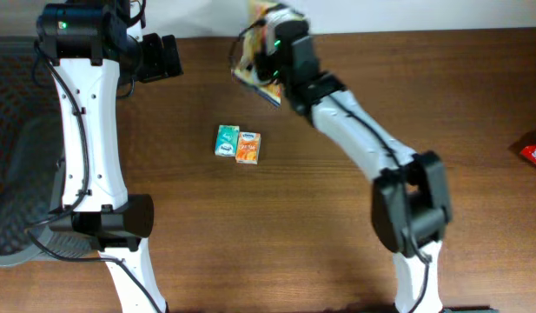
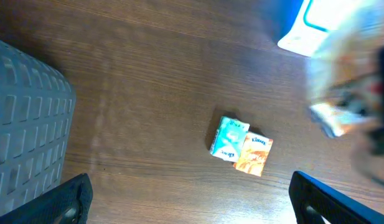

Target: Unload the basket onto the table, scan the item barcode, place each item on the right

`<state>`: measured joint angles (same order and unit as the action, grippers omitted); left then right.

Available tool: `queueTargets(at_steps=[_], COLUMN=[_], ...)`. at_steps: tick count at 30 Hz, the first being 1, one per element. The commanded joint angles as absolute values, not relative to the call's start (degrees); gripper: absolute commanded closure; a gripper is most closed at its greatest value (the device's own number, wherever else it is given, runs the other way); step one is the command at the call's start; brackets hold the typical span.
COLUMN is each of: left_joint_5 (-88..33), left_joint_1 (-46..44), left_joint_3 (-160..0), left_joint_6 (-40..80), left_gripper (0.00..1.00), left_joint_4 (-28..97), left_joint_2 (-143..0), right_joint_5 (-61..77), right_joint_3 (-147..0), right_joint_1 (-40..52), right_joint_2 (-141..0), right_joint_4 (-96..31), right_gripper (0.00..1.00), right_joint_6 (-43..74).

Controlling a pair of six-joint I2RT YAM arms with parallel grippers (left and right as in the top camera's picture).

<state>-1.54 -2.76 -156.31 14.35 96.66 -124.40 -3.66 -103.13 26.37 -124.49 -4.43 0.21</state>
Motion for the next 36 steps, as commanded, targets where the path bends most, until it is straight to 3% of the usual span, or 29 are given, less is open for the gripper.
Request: queueTargets(at_steps=[1, 9, 11, 16, 21, 24, 28, 33, 35, 36], left_joint_5=[-1.76, -1.76, -1.76, -1.76, -1.76, -1.76, -1.76, -1.76, -1.76, -1.76], left_joint_1=[-2.55, -2.55, -2.57, -2.55, -2.57, -2.55, -2.55, -2.57, -2.57, -2.55], left_joint_3=[-156.46, -156.46, -156.46, -156.46, -156.46, -156.46, -156.46, -156.46, -156.46, -156.46], left_joint_6=[13.85, 13.85, 13.85, 13.85, 13.85, 13.85, 13.85, 13.85, 13.85, 13.85], left_gripper=[0.01, 0.01, 0.01, 0.01, 0.01, 0.01, 0.01, 0.01, 0.01, 0.01], left_joint_4=[96.71, 96.73, 96.73, 96.71, 96.71, 96.73, 96.71, 96.73, 96.73, 96.73], left_joint_2=[-124.49, -124.49, -124.49, -124.49, -124.49, -124.49, -124.49, -124.49, -124.49, -124.49], right_joint_5=[-11.2, -12.71, -24.03, -50.26, -49.23, -37.39, -18.83, -15.62, -15.62, -15.38], right_joint_3=[-103.61, -103.42, -103.44, -103.46, -103.46, -103.44, -102.78, -102.67, -102.65, -102.65], right_joint_1=[26.06, 23.35, 22.83, 17.32, 0.19, -12.32, -30.09, -37.01, -37.12, -36.82], right_joint_2=[-128.38, -130.67, -129.05, -122.15, -119.17, -119.2, -119.42, -119.42, -119.42, -119.42], right_joint_4=[0.21, 8.4, 9.96, 5.48, -22.28, -33.95, -38.11, -36.62, -36.23, -36.45], right_gripper=[0.96, 0.96, 0.96, 0.96, 0.96, 0.96, 0.96, 0.94, 0.1, 0.01], right_joint_6=[-17.19, -15.35, -9.02, -8.49, 5.52, 13.02, 12.91, 12.51, 12.51, 12.51])
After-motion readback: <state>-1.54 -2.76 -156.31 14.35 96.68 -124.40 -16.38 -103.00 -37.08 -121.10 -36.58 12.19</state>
